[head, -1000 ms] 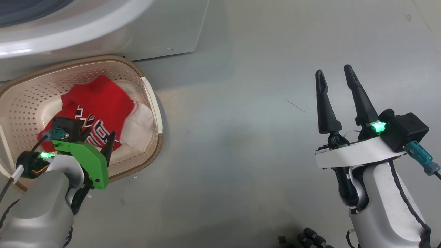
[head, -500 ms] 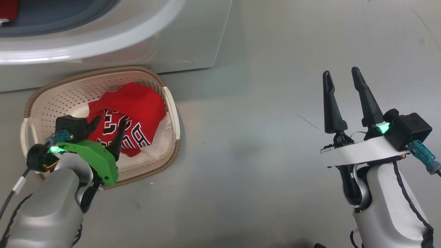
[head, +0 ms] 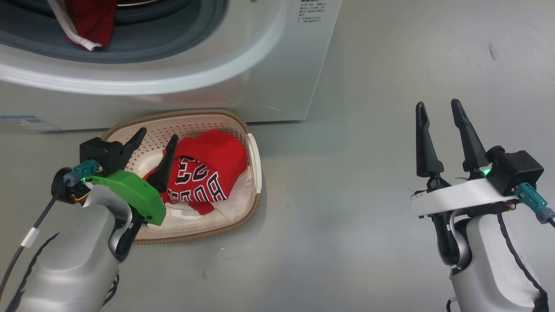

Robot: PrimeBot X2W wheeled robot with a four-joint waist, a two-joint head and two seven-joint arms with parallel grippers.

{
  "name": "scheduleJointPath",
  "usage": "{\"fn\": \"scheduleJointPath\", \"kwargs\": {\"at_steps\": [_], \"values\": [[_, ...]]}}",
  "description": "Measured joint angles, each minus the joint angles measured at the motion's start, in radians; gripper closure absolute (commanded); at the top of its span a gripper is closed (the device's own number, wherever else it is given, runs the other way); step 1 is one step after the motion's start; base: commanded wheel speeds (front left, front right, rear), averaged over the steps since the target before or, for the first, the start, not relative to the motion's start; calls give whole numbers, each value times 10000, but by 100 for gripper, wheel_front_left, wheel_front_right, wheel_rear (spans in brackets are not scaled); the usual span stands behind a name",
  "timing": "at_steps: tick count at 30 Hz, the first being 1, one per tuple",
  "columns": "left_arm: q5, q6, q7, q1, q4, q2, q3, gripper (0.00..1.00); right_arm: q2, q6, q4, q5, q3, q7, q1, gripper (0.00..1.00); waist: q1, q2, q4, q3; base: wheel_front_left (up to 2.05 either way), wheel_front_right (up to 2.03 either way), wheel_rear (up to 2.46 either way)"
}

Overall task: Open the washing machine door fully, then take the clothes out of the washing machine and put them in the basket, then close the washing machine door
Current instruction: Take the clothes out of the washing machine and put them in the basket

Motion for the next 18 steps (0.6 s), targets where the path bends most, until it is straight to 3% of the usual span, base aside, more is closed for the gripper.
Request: {"fn": "scheduleJointPath", "kwargs": {"at_steps": [5, 18], "values": [[36, 0, 0, 205, -391, 35, 61, 0, 4, 88, 234, 0, -10, 0, 249, 0, 0, 0, 390, -607, 0, 0, 0], [558, 0, 2, 1546, -1866, 196, 1419, 0, 8, 174, 546, 12, -40, 0, 1153, 0, 0, 0, 1215, -2271, 0, 0, 0]]}}
